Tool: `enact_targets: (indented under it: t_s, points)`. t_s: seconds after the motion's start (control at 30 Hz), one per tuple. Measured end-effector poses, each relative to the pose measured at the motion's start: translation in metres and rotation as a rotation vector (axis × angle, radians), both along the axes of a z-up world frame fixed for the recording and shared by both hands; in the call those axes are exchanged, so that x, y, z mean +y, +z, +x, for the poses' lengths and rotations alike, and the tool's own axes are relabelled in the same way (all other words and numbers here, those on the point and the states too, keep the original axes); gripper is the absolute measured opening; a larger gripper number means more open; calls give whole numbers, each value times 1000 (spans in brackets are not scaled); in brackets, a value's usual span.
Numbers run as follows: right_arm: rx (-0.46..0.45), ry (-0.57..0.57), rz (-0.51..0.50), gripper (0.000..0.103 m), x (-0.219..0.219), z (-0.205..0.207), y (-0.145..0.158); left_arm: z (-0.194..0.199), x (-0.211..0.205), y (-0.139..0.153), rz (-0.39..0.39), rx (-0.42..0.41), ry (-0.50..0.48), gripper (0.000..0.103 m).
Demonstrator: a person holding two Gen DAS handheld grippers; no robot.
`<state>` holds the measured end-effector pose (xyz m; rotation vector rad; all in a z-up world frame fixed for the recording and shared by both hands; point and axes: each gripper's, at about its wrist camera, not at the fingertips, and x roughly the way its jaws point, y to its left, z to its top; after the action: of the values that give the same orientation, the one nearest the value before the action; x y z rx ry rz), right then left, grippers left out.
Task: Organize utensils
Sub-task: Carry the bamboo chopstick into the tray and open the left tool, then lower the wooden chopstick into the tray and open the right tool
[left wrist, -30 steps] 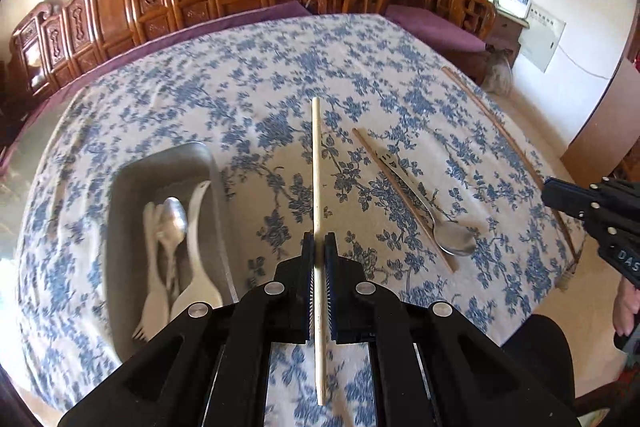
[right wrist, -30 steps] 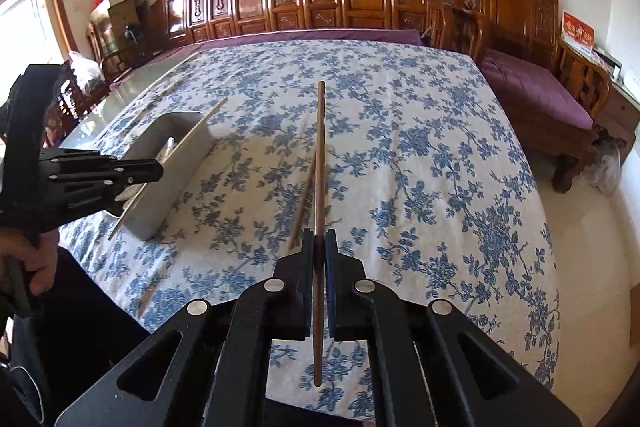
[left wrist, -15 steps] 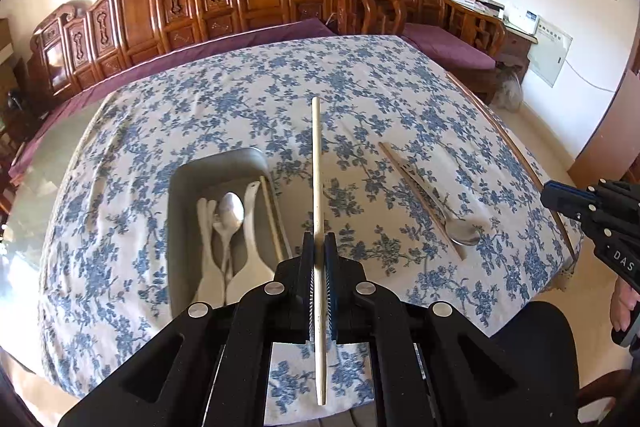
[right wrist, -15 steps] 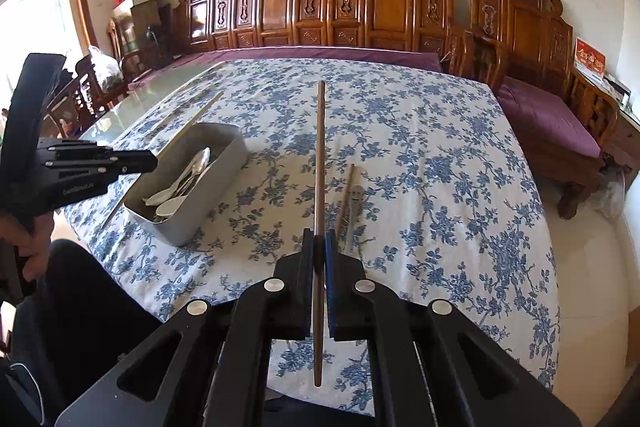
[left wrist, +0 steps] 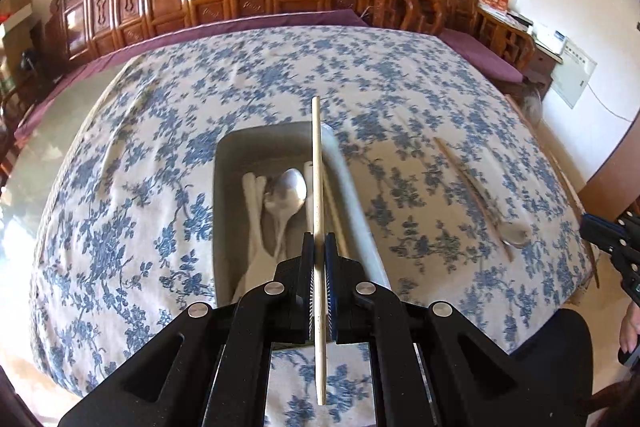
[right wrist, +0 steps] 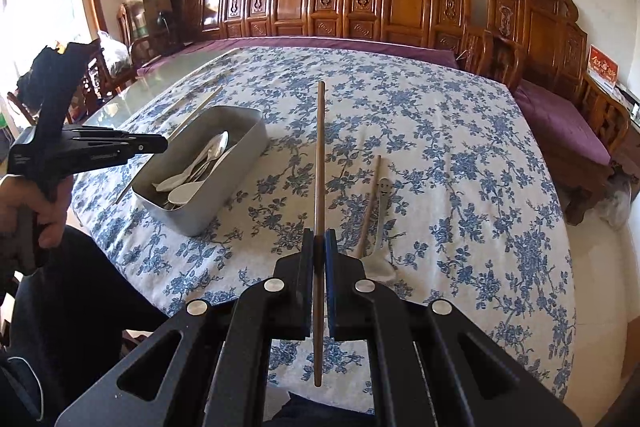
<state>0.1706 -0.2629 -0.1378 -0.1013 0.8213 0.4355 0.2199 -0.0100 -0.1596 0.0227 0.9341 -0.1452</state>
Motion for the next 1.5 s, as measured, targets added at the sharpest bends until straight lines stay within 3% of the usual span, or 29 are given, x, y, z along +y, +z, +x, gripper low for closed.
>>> enact_targets:
  t_s: [0.23, 0.33, 0.83, 0.9, 1.1, 1.5]
  points:
    - [-7, 12, -9, 6, 16, 0, 0, 23, 20, -13, -8, 24, 20, 4]
    - [-4, 13, -12, 6, 21, -1, -1, 33, 25, -19, -58, 46, -13, 4]
    - [23, 7, 11, 6, 32, 4, -4, 58, 39, -49, -23, 112, 12, 4]
    - [27, 11, 14, 6, 36, 4, -5, 58, 38, -49, -3, 116, 14, 8]
    - [37, 28, 28, 6, 50, 8, -6, 47, 43, -31, 29, 82, -9, 19]
    - [78, 77, 79, 6, 110, 31, -9, 11, 81, 17, 11, -9, -6, 20]
